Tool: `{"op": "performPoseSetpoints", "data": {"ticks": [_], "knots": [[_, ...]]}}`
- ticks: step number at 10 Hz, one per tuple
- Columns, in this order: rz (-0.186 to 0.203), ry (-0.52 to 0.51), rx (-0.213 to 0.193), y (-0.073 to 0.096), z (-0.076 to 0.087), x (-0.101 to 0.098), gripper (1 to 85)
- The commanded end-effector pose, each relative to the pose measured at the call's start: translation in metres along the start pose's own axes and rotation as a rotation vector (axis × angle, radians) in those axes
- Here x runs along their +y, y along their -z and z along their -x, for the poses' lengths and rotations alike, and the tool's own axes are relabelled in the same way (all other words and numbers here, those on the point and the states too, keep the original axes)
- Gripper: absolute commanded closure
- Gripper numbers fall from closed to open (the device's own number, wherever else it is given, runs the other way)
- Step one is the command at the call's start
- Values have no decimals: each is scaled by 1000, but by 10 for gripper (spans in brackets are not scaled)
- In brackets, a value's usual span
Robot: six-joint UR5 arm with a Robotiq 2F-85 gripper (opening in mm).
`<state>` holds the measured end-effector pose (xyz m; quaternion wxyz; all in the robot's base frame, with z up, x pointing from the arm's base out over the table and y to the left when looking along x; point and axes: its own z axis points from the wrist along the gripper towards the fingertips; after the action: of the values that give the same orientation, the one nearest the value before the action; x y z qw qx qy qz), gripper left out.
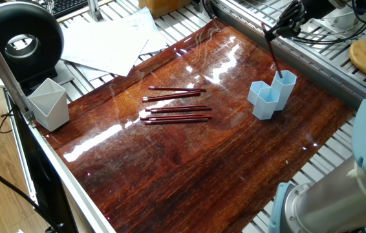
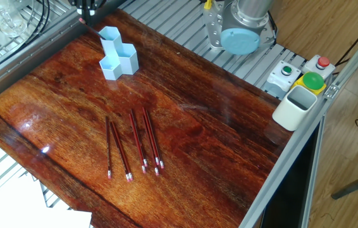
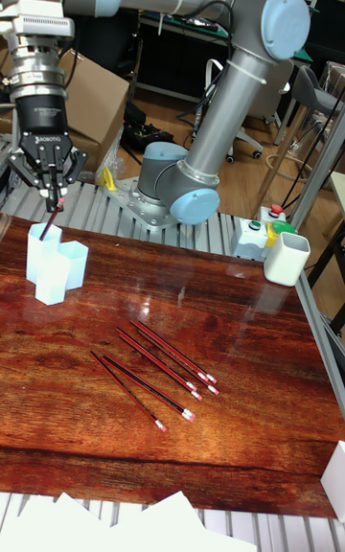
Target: Put the pen into the pen holder
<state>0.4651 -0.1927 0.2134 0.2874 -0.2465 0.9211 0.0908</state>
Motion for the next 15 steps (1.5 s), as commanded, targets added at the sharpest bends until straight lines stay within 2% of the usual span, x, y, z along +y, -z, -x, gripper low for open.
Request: {"op": "performPoseSetpoints", "data": {"ticks": [1,2,3,6,8,10,12,15], "knots": [[-24,-11,4,2,-1,-7,660],[-28,-15,7,2,-1,-8,660],[-46,-26,18,3,-4,-12,707],[-41,-12,78,9,-16,-10,667],[-62,-10,190,22,-34,-10,647],[-80,-18,295,31,-40,-4,640],[-101,-32,388,25,-34,12,640],[-104,-4,554,8,-19,46,640]]}}
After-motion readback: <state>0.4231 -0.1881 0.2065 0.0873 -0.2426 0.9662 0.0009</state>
